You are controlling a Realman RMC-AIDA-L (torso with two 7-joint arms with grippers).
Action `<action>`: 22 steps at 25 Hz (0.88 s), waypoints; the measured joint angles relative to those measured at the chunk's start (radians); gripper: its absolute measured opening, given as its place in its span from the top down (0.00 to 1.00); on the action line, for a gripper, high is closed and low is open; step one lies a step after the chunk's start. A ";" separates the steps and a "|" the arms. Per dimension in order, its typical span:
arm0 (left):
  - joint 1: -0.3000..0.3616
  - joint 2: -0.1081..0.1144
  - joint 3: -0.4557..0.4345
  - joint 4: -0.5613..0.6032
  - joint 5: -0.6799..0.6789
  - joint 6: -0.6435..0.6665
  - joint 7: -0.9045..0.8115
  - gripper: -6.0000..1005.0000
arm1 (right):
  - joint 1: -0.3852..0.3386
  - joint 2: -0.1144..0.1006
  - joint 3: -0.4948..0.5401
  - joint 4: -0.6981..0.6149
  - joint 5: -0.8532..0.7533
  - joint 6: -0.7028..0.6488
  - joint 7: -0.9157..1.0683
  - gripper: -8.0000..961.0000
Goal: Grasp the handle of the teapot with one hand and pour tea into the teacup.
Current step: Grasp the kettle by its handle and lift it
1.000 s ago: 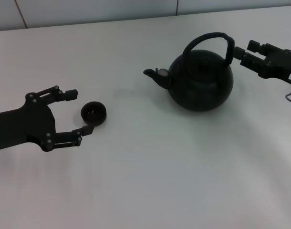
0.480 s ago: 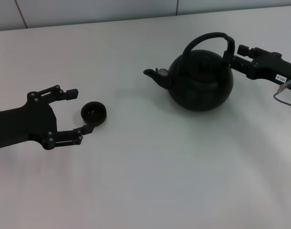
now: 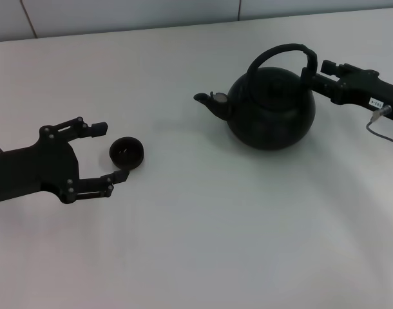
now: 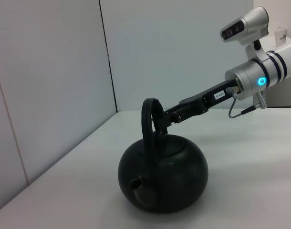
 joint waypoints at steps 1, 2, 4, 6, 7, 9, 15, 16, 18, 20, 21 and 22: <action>0.000 0.000 0.000 0.000 0.000 -0.001 0.000 0.14 | 0.002 0.000 0.000 0.003 0.000 0.005 0.000 0.38; 0.000 -0.001 0.000 0.000 0.000 -0.001 0.000 0.14 | 0.005 0.000 0.000 0.007 0.000 0.010 0.001 0.38; 0.000 -0.001 0.001 0.000 0.000 -0.002 0.000 0.14 | 0.008 0.000 0.000 0.012 0.000 0.019 0.002 0.38; 0.000 -0.002 0.001 0.000 0.000 -0.004 -0.001 0.14 | 0.010 -0.001 0.000 0.013 0.000 0.031 0.002 0.38; 0.000 -0.002 0.001 0.000 0.000 -0.005 -0.001 0.14 | 0.013 -0.001 0.000 0.014 0.000 0.036 0.002 0.38; 0.000 -0.002 0.001 0.000 0.000 -0.007 -0.001 0.14 | 0.017 0.000 0.000 0.018 0.000 0.041 0.002 0.38; 0.000 -0.002 0.000 0.000 0.000 -0.008 -0.001 0.14 | 0.028 -0.001 0.000 0.022 0.000 0.042 0.000 0.41; -0.001 -0.002 0.000 0.000 0.000 -0.008 -0.001 0.14 | 0.029 -0.001 0.000 0.022 0.000 0.042 -0.001 0.42; -0.001 -0.002 -0.002 0.000 0.000 -0.008 -0.001 0.14 | 0.030 0.000 -0.001 0.022 0.000 0.041 -0.002 0.43; -0.001 -0.002 -0.002 0.000 0.000 -0.008 -0.001 0.14 | 0.031 0.000 -0.002 0.022 0.000 0.039 -0.003 0.44; -0.001 -0.002 -0.002 0.000 0.000 -0.008 -0.001 0.14 | 0.032 0.000 -0.002 0.022 0.000 0.039 -0.003 0.45; -0.001 -0.002 -0.003 0.000 0.000 -0.008 -0.001 0.14 | 0.033 0.000 -0.002 0.022 0.001 0.039 -0.003 0.45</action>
